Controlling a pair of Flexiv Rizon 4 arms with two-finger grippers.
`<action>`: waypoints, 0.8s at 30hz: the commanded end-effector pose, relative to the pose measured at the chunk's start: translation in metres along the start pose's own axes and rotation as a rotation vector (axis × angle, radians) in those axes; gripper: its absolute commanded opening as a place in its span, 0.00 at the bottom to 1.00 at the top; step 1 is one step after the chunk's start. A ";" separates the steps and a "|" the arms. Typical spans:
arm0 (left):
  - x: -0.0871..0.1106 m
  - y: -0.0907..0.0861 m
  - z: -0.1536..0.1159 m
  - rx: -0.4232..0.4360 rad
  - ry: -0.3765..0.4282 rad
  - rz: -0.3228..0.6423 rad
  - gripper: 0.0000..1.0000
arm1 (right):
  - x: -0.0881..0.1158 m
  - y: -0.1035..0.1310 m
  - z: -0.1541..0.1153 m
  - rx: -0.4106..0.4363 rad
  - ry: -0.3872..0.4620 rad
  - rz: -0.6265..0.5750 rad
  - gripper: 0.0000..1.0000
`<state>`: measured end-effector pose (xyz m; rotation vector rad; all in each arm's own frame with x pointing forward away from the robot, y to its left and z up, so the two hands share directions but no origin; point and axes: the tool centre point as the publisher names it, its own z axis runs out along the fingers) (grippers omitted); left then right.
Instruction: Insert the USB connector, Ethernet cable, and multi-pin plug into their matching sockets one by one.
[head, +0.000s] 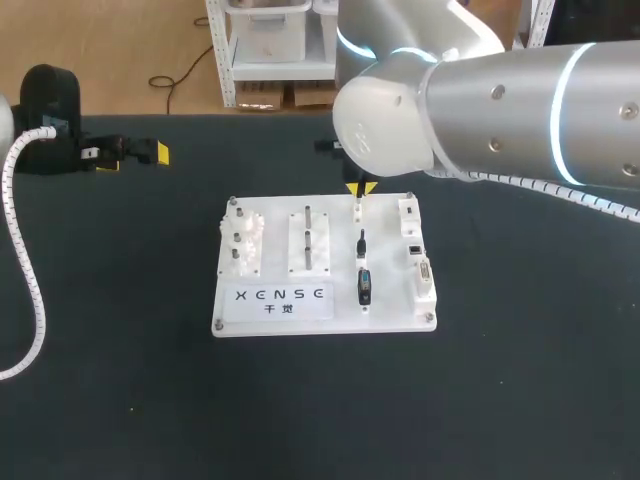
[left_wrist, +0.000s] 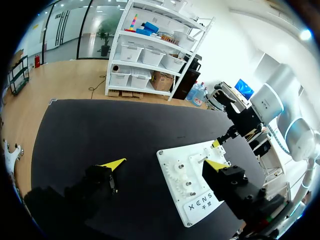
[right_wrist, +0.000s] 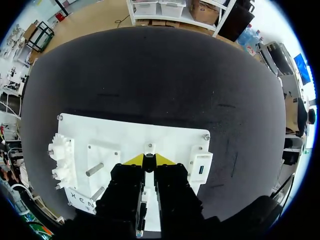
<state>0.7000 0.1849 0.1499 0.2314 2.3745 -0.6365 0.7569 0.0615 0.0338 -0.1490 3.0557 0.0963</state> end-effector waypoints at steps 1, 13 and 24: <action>0.000 0.000 0.000 0.000 0.000 0.000 1.00 | 0.006 -0.003 -0.003 -0.002 -0.013 0.003 0.05; 0.000 0.000 0.000 0.000 0.000 0.000 1.00 | 0.017 -0.017 -0.013 0.020 -0.047 -0.015 0.03; 0.000 0.000 0.000 0.000 0.000 0.000 1.00 | 0.028 -0.040 -0.016 0.049 -0.062 -0.009 0.00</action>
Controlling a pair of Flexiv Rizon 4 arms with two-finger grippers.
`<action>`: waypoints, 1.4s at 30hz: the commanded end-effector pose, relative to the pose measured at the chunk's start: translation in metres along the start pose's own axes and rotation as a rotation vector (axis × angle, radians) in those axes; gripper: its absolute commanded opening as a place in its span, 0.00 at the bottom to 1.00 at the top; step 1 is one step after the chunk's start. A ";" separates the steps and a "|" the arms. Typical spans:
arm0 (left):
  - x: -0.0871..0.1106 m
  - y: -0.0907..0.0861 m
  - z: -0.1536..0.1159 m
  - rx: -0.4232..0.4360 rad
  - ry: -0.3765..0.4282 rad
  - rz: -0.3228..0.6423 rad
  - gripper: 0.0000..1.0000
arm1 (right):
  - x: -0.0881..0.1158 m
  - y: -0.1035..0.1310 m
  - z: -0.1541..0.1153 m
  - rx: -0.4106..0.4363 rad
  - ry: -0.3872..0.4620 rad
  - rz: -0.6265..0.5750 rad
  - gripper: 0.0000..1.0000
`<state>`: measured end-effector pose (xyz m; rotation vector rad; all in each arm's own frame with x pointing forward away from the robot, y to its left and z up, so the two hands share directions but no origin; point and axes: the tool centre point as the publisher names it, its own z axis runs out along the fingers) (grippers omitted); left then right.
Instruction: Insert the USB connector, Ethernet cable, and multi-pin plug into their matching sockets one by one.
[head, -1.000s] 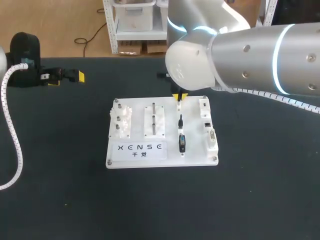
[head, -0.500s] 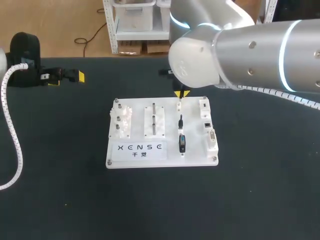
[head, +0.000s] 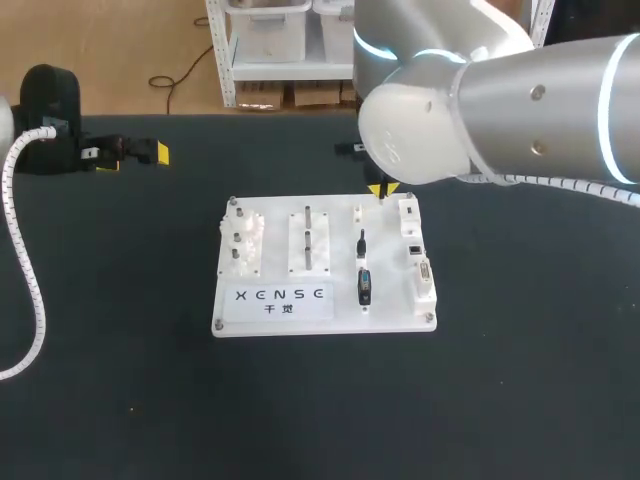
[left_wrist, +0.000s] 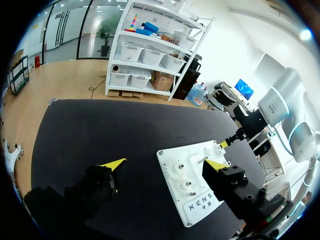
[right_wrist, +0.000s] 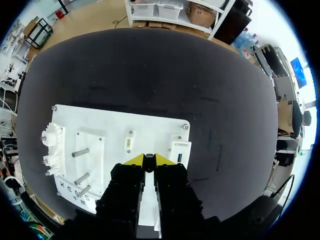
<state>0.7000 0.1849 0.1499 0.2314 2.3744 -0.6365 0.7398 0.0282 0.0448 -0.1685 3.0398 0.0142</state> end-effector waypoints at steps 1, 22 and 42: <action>0.000 0.000 0.000 0.000 0.000 0.000 1.00 | 0.010 -0.010 -0.001 -0.004 -0.047 0.011 0.00; 0.000 0.000 0.000 0.000 0.000 0.000 1.00 | 0.015 -0.025 0.000 0.021 -0.070 0.003 0.00; 0.000 0.000 0.000 0.000 0.000 0.000 1.00 | 0.018 -0.038 0.004 0.009 -0.067 0.019 0.00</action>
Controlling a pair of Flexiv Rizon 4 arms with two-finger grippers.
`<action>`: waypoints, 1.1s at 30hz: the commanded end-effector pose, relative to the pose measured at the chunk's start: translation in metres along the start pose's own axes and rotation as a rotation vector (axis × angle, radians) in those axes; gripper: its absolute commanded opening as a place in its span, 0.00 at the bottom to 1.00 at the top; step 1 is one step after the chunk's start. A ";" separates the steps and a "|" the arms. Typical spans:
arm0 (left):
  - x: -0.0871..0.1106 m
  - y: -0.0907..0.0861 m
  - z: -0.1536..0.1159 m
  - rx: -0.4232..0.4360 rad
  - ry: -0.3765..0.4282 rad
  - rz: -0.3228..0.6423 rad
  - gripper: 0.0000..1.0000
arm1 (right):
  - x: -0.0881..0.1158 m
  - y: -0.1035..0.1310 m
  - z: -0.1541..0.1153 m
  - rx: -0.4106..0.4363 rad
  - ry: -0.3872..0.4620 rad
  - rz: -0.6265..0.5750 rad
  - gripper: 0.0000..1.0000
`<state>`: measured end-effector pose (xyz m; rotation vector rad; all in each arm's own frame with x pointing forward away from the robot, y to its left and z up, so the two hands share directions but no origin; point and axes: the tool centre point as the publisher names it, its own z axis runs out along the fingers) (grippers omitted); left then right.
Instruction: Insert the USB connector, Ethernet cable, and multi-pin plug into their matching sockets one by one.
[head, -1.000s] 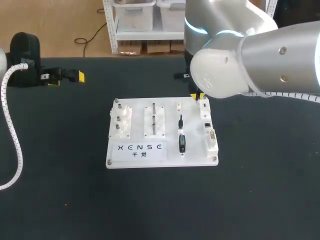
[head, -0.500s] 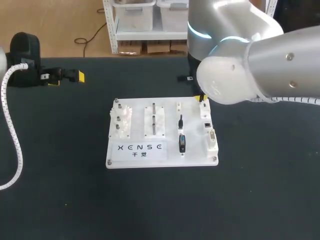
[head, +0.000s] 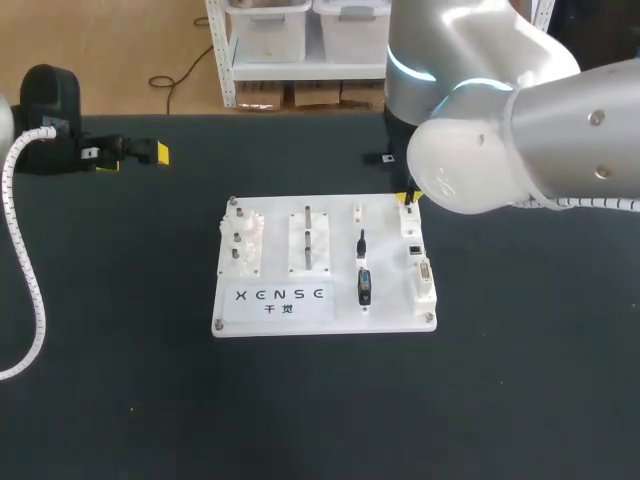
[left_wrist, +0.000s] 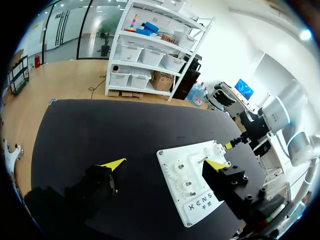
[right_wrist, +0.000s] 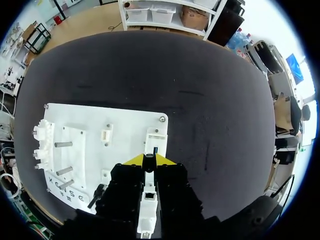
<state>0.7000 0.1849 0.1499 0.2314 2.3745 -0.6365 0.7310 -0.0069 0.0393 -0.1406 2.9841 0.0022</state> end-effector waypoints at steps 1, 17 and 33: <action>0.000 0.000 0.000 0.000 0.000 0.000 1.00 | 0.005 -0.005 0.000 -0.002 -0.009 0.004 0.00; 0.000 0.000 0.000 0.000 0.000 0.000 1.00 | 0.005 -0.013 0.006 0.003 -0.004 0.019 0.00; 0.000 0.000 0.000 0.000 0.000 0.000 1.00 | 0.002 -0.008 0.014 0.001 0.004 0.016 0.00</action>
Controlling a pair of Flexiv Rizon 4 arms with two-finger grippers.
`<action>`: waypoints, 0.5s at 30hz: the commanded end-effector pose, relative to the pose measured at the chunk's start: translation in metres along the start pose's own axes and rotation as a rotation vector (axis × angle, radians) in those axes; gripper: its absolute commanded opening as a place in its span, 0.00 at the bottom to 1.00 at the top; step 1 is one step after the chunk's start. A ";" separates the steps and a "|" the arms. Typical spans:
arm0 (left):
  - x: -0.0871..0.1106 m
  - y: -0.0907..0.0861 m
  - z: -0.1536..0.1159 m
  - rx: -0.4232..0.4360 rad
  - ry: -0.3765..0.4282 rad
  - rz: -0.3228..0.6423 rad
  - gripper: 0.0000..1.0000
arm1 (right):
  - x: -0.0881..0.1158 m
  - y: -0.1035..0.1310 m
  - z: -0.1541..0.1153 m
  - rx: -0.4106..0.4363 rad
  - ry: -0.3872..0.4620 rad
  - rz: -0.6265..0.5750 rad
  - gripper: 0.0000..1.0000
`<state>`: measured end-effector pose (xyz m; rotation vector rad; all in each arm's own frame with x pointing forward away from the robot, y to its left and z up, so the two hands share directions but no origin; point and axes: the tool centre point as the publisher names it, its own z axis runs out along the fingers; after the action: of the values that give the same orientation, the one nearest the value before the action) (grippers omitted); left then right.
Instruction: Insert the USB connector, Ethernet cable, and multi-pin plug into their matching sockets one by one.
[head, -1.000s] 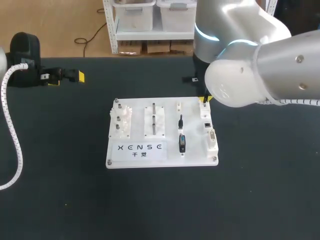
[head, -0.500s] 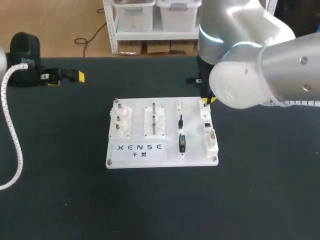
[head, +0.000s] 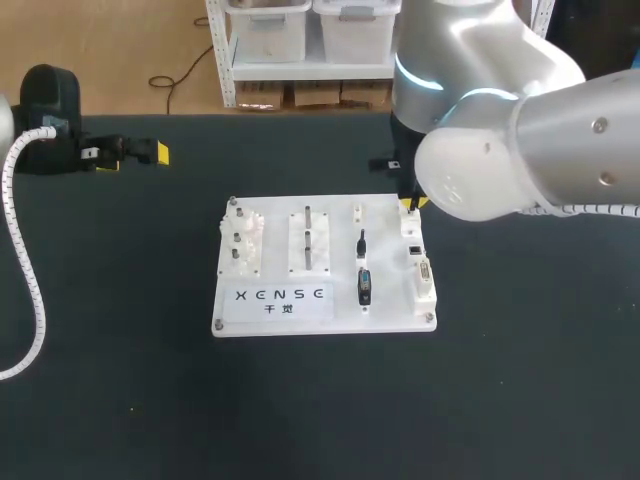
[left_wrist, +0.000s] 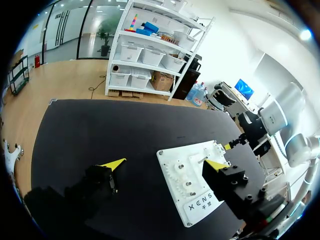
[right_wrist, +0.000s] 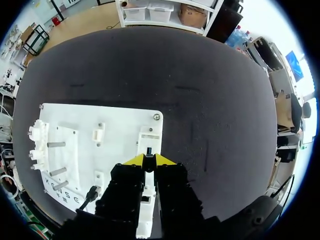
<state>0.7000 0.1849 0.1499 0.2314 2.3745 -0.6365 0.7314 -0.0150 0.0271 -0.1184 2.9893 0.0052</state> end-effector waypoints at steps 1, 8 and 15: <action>0.000 0.000 0.000 0.000 0.000 0.000 1.00 | -0.001 0.000 0.003 0.002 0.000 0.001 0.00; 0.000 0.000 0.000 0.000 0.000 0.000 1.00 | -0.002 -0.001 0.003 0.004 -0.001 0.005 0.00; 0.000 0.000 0.000 0.000 0.000 0.000 1.00 | -0.002 -0.002 0.003 0.005 -0.002 0.007 0.00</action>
<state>0.7000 0.1849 0.1499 0.2314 2.3745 -0.6365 0.7344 -0.0155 0.0268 -0.1097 2.9903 0.0003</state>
